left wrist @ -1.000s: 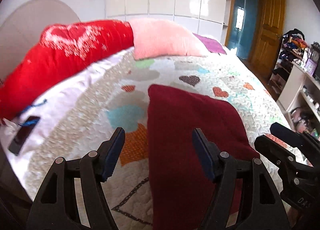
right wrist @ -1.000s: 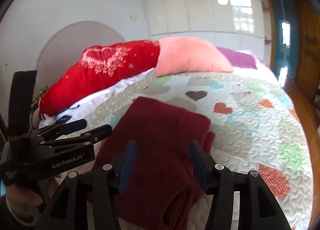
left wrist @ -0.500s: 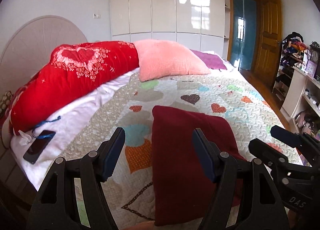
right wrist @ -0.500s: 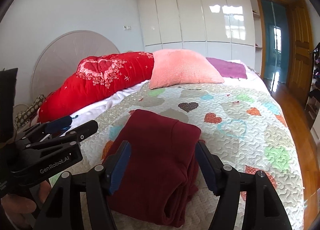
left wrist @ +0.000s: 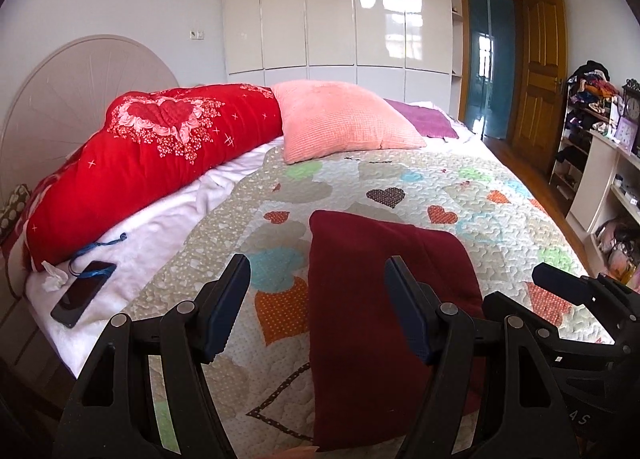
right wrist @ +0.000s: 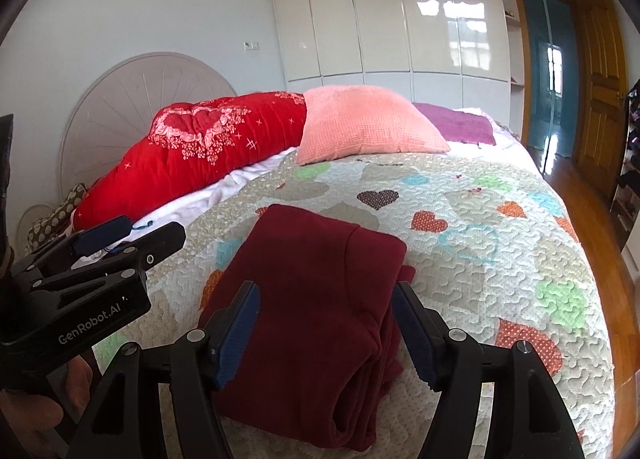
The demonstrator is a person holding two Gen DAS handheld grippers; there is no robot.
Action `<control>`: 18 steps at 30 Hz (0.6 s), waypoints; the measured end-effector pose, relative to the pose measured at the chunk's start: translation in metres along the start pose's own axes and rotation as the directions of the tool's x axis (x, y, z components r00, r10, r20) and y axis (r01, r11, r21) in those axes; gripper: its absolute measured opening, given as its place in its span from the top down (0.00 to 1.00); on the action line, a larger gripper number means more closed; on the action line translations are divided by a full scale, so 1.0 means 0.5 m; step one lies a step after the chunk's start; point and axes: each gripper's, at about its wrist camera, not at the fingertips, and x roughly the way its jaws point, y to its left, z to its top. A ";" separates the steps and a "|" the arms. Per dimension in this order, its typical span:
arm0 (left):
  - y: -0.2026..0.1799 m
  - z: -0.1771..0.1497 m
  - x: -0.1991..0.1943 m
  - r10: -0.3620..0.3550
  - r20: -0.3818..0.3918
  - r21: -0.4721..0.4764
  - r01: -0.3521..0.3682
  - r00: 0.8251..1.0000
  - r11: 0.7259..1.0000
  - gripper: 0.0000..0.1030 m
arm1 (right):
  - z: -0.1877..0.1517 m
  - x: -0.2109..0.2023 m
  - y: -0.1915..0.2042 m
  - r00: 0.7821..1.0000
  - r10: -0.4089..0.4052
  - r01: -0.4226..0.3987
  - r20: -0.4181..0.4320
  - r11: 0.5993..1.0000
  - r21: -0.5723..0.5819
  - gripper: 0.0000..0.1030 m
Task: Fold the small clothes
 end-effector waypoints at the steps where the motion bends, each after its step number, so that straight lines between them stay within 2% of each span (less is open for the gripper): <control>1: 0.001 -0.001 0.001 0.000 -0.002 0.000 0.000 1.000 1.000 0.33 | -0.002 0.003 0.000 1.000 0.001 -0.001 -0.005 1.000 0.001 0.36; 18: -0.003 -0.011 0.014 -0.013 -0.021 -0.007 0.013 1.000 1.000 0.33 | -0.011 0.016 0.001 0.999 0.010 -0.010 -0.030 1.000 0.005 0.35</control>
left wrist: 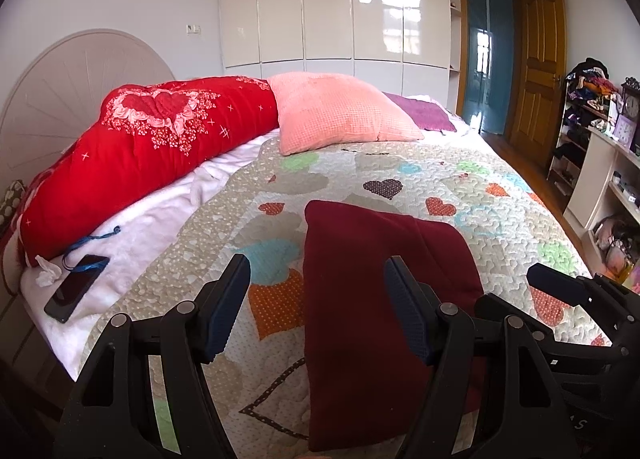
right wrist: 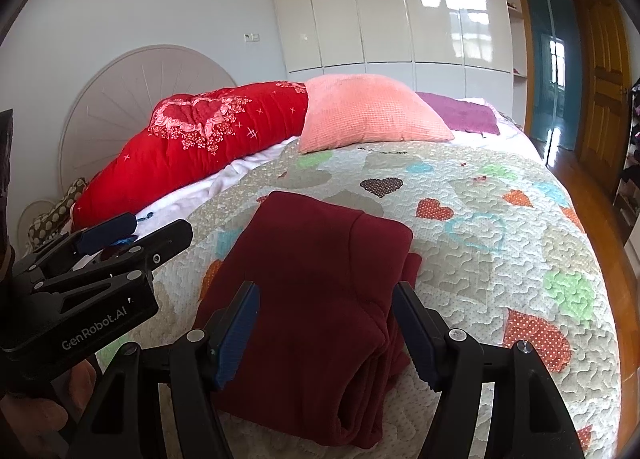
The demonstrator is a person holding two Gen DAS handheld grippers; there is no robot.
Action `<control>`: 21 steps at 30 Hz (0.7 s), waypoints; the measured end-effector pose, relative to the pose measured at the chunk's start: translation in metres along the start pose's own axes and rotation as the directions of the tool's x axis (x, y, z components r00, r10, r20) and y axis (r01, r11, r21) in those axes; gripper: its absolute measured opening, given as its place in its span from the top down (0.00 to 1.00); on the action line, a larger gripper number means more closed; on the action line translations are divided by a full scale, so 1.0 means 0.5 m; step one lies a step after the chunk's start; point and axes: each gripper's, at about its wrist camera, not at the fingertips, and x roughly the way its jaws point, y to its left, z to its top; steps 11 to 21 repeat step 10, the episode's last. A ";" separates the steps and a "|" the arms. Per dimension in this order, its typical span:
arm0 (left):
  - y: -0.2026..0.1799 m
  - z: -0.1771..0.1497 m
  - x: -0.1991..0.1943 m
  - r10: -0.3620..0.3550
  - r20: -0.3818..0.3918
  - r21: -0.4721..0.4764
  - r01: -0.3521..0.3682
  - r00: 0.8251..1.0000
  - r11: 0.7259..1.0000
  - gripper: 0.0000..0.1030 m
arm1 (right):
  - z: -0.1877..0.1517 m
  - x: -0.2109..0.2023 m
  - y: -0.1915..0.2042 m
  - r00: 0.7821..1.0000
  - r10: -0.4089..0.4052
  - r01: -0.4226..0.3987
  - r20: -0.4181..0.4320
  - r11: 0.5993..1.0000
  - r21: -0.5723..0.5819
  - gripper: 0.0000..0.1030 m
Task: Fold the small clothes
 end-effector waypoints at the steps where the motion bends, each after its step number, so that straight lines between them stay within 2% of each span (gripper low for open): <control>1: 0.000 -0.001 0.000 0.000 0.000 -0.001 0.000 1.000 1.000 0.33 | 0.000 0.000 0.000 1.000 0.000 0.000 0.000 1.000 0.000 0.35; 7: -0.005 -0.004 -0.002 -0.007 0.029 0.018 0.006 1.000 1.000 0.33 | -0.002 0.005 0.001 1.000 0.005 -0.005 -0.010 1.000 0.001 0.35; 21: -0.008 -0.004 0.002 -0.014 0.019 0.023 0.014 1.000 1.000 0.33 | -0.002 0.006 -0.001 1.000 0.006 -0.006 -0.014 1.000 0.000 0.35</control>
